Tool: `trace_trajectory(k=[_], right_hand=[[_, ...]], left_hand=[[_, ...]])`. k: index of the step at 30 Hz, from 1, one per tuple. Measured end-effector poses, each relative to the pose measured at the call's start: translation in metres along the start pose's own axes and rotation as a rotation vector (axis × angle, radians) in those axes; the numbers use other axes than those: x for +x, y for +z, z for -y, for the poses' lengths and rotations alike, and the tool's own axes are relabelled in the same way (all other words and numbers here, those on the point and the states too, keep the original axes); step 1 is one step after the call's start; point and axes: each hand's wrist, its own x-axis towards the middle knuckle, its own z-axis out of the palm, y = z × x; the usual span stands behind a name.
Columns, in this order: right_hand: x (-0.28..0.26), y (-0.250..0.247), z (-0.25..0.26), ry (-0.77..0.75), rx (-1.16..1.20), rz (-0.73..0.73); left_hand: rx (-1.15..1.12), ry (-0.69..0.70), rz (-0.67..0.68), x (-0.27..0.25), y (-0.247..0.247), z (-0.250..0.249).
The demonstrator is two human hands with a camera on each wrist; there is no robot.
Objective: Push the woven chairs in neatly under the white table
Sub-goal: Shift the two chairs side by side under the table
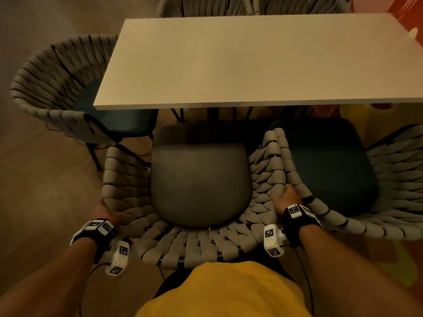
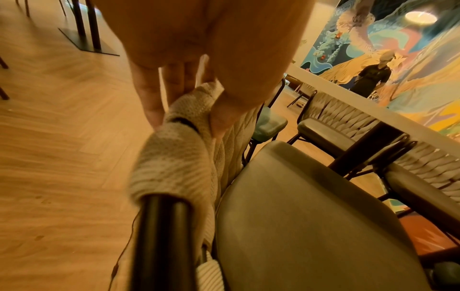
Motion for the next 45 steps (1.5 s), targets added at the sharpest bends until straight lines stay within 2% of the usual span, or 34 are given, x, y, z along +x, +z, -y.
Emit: trace_trajectory(k=[2,5,7,9,12,14,16,19,22,24,26,28,30,34,37,39,45], right_hand=[[0.005,0.005,0.008,-0.028,0.002,-0.025],[0.01,0.008,0.01,-0.059,0.019,-0.022],[0.012,0.008,0.003,-0.015,0.085,0.038],[0.008,0.012,-0.004,0.068,0.141,0.159],[0.011,0.028,-0.008,0.167,0.245,0.28],[0.015,0.033,-0.006,0.17,0.207,0.257],[0.02,0.037,-0.007,0.169,0.179,0.229],[0.03,0.042,-0.012,0.146,0.184,0.206],[0.021,0.037,-0.005,0.123,0.115,0.199],[0.004,0.02,0.002,0.074,-0.008,0.16],[-0.008,-0.001,0.002,-0.003,-0.082,0.088],[-0.01,-0.021,-0.009,-0.068,-0.124,-0.022],[-0.01,-0.041,-0.025,-0.094,-0.199,-0.123],[0.0,-0.071,-0.073,-0.067,-0.544,-0.131],[0.014,-0.084,-0.108,-0.045,-0.628,-0.078],[0.024,-0.09,-0.127,-0.042,-0.63,-0.015],[0.045,-0.097,-0.161,-0.184,-0.486,0.0]], left_hand=[[0.018,0.082,-0.033,-0.01,0.001,-0.012],[-0.033,0.084,-0.06,-0.013,0.002,-0.02],[-0.069,0.0,0.017,-0.008,0.011,-0.015],[-0.133,-0.097,0.147,-0.007,0.024,-0.005],[-0.202,-0.169,0.134,0.009,0.044,0.011],[-0.206,-0.167,0.144,0.016,0.049,0.017],[-0.243,-0.179,0.156,0.045,0.061,0.038],[-0.163,-0.163,0.136,0.019,0.051,0.016],[0.022,-0.064,0.098,-0.024,0.048,-0.01],[0.052,-0.023,0.017,-0.054,0.049,-0.029],[0.189,0.1,-0.001,-0.079,0.056,-0.051],[0.345,0.332,0.056,-0.101,0.071,-0.069],[0.38,0.516,0.17,-0.129,0.09,-0.09],[0.488,0.72,0.414,-0.186,0.137,-0.117],[0.661,0.733,0.518,-0.21,0.168,-0.128],[0.737,0.688,0.548,-0.22,0.185,-0.131],[0.757,0.606,0.418,-0.243,0.214,-0.13]])
